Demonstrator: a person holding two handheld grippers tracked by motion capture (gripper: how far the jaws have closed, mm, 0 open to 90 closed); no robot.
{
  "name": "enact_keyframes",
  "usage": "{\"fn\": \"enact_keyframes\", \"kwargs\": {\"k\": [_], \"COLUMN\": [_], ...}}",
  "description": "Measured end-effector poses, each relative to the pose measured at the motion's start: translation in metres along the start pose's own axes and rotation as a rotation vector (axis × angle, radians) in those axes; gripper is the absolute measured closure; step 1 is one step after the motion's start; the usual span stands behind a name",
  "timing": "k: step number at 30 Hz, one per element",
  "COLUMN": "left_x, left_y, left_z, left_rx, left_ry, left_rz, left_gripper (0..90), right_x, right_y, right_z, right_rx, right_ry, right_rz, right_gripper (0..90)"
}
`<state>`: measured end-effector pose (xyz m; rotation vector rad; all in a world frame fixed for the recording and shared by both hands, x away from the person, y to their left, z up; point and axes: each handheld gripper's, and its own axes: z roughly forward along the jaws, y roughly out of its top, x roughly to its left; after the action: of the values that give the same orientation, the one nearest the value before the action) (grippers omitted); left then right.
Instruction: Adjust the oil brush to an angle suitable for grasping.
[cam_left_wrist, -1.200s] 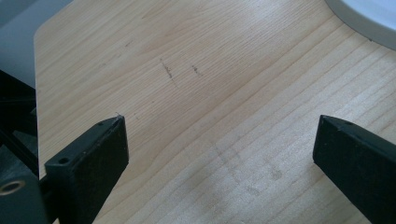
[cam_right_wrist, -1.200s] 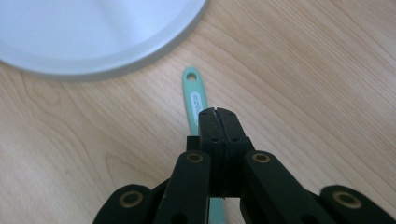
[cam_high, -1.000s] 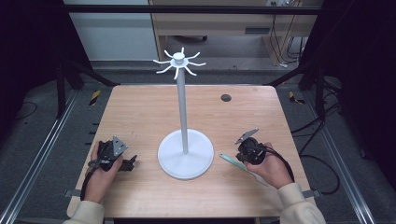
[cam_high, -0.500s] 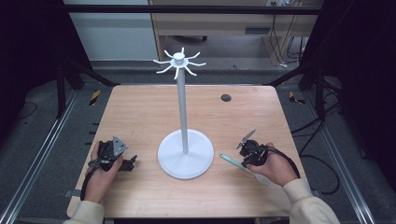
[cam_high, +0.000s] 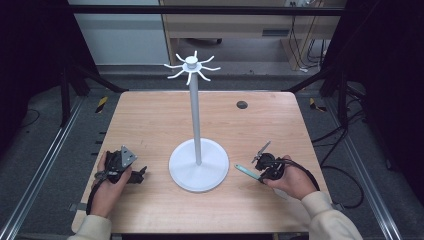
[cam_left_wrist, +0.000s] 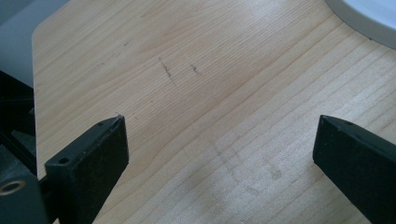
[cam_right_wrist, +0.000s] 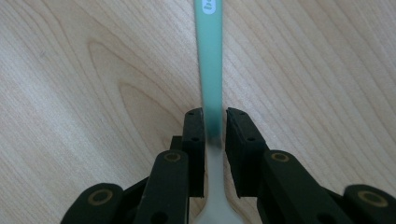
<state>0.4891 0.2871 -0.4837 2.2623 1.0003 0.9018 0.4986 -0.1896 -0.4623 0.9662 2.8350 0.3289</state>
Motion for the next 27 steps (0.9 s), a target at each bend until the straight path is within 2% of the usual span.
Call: {"fn": "enact_keyframes", "kwargs": {"k": [14,17,27], "left_x": [-0.0003,-0.0001,0.0003], "left_y": [0.0003,0.0001,-0.0001], "left_z": [-0.0001,-0.0002,-0.0003], "left_rx": [0.002,0.0,0.001], "left_ry": [-0.001,-0.001,-0.001], "left_rz": [0.002,0.0,-0.002], "left_gripper": [3.0,3.0,3.1], "right_x": [-0.0023,-0.002,-0.0032], "right_y": [0.0001,0.0002,0.001], "right_z": [0.0028,0.0026,0.0049], "right_rx": [0.016,0.024,0.034], "right_ry": [0.007,0.012,0.019], "right_rz": [0.001,0.015,0.005], "right_gripper": [80.9,80.9,80.6]}}
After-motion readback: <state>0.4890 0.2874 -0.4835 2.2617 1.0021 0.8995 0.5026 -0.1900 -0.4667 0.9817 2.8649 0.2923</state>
